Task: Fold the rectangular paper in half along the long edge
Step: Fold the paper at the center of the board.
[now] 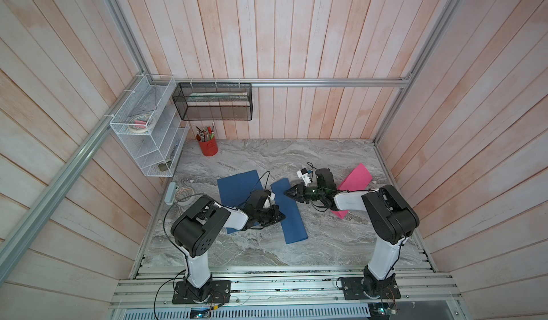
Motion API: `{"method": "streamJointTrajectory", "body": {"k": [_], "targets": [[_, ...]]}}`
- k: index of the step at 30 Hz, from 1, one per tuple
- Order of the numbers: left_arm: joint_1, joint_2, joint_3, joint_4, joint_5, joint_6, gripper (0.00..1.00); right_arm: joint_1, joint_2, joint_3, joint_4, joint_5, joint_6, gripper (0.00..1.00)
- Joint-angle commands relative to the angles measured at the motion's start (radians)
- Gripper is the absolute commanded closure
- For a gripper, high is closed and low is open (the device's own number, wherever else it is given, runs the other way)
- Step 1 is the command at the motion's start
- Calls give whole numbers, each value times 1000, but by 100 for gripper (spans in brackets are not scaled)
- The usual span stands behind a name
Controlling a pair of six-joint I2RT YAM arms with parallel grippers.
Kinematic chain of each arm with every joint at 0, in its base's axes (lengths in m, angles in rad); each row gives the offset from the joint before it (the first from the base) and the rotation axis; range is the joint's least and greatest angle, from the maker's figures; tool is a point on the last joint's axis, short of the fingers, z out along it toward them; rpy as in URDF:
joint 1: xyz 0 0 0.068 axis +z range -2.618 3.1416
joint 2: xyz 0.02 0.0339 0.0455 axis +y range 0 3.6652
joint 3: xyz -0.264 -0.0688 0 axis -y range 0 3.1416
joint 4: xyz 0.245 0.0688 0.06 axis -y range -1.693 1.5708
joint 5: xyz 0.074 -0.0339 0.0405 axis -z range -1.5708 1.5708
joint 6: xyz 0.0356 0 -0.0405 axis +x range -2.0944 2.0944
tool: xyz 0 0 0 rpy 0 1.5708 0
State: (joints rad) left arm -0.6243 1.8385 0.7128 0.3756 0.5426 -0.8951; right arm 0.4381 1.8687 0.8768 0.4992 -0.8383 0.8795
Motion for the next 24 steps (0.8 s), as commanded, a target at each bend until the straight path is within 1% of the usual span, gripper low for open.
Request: {"method": "streamJointTrajectory", "body": {"k": [1,5,8,17,24], "targets": [[-8,32,4,-30,-12,1,100,-10,20,-6,-61,-20,-51,86],[-8,31,1,-32,-12,2,100,-12,40,-26,-57,-18,-62,91],[-8,31,1,-37,-12,4,100,-19,47,-44,-56,-12,-72,92],[-8,38,7,-44,-12,5,100,-57,87,-99,-30,-15,-88,95],[-9,37,10,-54,-13,10,100,-66,110,-105,-78,14,-136,97]]}}
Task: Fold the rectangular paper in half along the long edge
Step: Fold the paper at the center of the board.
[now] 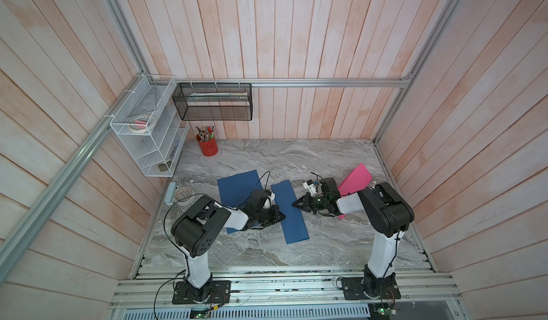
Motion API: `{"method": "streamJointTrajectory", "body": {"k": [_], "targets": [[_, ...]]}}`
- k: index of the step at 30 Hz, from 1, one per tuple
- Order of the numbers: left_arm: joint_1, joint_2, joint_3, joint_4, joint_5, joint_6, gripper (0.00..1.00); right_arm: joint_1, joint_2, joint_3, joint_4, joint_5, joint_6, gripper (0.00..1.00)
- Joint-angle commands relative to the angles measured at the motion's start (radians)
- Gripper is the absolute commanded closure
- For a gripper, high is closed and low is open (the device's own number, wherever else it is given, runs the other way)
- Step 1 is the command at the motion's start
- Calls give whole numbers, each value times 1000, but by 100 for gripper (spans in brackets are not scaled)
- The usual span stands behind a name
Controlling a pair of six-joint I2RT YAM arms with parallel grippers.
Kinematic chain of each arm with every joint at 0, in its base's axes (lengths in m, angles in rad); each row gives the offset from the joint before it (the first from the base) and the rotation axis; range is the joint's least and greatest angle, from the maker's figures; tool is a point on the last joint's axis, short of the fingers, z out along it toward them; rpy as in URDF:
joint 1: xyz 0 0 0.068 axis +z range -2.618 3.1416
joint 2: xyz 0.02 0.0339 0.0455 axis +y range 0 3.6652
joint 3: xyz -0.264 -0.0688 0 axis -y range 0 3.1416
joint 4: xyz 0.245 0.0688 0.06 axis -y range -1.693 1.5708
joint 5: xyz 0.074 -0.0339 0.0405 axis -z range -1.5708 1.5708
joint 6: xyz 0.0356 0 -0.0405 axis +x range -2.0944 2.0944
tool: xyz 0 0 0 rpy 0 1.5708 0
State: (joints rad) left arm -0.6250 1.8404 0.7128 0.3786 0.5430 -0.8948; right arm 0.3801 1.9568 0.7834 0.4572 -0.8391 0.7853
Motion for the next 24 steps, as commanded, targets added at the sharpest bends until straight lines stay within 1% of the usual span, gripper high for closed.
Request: {"method": "streamJointTrajectory", "body": {"k": [1,8,12,15,18,24], "targets": [[-8,35,10,-58,-14,10,100,-14,22,-14,-43,19,-51,97],[-8,37,12,-61,-14,11,100,-71,0,-43,-80,24,-90,98],[-8,40,12,-64,-14,11,100,-89,-14,-40,-133,34,-131,98],[-8,40,9,-65,-15,11,100,-89,-33,-30,-182,44,-159,99],[-8,44,9,-66,-15,11,100,-85,-76,-20,-190,29,-151,100],[-10,58,10,-55,-11,5,100,-65,-157,2,-223,40,-137,100]]}}
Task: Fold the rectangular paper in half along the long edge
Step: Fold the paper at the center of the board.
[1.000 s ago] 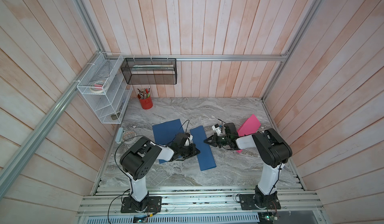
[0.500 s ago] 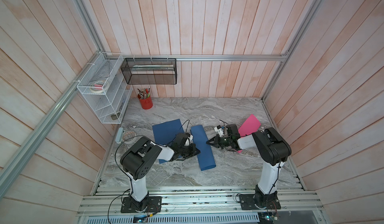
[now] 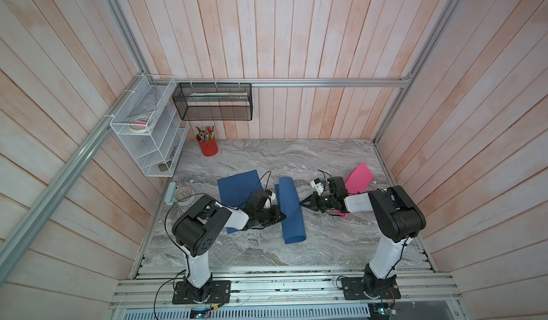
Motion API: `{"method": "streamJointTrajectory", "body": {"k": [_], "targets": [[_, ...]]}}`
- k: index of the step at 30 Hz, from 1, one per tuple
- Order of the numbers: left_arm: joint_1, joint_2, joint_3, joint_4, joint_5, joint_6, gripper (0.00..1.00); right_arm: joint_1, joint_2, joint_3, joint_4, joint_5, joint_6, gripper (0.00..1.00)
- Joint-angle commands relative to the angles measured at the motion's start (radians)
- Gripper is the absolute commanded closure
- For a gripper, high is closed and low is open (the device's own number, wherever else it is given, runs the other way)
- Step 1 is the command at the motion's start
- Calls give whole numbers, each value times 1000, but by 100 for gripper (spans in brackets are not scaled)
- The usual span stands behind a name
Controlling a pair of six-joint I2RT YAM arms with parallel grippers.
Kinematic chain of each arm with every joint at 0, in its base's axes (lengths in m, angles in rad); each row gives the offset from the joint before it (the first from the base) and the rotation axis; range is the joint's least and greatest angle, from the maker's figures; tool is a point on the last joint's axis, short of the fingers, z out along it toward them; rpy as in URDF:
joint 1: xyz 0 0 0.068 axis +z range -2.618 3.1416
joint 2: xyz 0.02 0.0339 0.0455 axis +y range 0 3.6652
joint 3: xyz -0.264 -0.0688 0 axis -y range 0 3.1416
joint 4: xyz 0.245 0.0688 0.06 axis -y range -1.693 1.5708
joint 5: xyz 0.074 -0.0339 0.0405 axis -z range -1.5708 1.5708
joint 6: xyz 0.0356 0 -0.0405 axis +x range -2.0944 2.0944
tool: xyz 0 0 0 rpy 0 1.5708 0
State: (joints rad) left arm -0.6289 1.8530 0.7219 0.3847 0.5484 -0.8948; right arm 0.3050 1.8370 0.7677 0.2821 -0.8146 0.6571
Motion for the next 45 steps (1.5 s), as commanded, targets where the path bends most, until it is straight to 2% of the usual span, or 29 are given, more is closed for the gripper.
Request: {"method": "streamJointTrajectory", "body": {"k": [1,15,25,33,41,45], "targets": [[-7,45,1,-61,-16,5,100,12,-45,15,-47,14,-6,100],[-11,48,-1,-62,-17,5,100,17,-33,-72,7,18,15,100],[-11,51,-3,-61,-18,5,100,6,-18,-136,-7,50,-18,100],[-12,57,-7,-58,-18,5,100,-24,-101,-155,-85,73,-52,100],[-14,71,-7,-41,-11,-4,100,73,-128,-129,-62,72,7,100],[-14,72,-9,-47,-11,0,100,81,-119,-166,-26,84,34,100]]}}
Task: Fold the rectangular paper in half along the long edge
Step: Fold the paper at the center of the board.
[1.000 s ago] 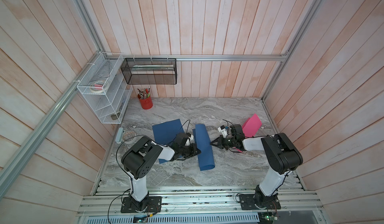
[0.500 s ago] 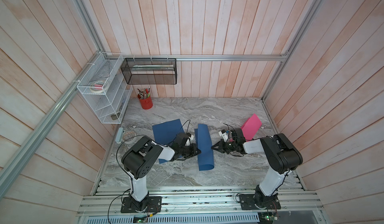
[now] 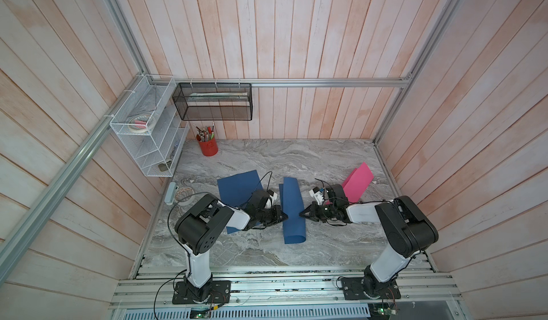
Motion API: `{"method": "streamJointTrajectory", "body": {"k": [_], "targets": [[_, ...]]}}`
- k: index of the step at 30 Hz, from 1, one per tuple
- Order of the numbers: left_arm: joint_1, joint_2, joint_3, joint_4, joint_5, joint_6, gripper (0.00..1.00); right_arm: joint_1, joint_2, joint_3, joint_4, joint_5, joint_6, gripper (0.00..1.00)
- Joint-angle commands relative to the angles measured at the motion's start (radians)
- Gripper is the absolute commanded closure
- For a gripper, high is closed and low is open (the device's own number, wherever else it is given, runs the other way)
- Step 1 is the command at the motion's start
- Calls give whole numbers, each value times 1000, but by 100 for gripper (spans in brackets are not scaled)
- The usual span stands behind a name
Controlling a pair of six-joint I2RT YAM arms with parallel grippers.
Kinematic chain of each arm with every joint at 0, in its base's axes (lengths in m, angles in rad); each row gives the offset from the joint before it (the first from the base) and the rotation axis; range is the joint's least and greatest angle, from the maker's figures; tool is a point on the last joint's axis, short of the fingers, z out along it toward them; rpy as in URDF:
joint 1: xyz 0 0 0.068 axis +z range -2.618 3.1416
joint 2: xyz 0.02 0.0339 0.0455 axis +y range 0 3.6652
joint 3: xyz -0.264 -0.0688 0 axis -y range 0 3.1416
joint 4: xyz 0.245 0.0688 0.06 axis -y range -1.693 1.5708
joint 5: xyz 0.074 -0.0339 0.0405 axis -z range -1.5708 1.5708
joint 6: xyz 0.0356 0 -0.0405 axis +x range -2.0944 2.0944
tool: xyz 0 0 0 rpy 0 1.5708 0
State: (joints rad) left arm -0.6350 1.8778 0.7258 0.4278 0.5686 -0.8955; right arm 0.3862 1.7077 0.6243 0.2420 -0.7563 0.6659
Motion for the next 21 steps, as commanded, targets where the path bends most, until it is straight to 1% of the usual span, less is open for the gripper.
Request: {"method": "streamJointTrajectory", "body": {"k": [1,7,14,18,21], "targets": [[-7,46,-12,-91,-32,0,100,-2,4,-36,17,33,26,100],[-8,52,-10,-87,-30,0,100,-32,-49,-116,10,46,20,100],[-8,53,-7,-95,-29,4,100,-117,-114,-172,-65,43,-34,100],[-8,58,-1,-98,-28,6,100,-109,-165,-149,-88,38,-29,100],[-7,65,8,-101,-24,4,100,-60,-174,-121,-68,35,4,100]]}}
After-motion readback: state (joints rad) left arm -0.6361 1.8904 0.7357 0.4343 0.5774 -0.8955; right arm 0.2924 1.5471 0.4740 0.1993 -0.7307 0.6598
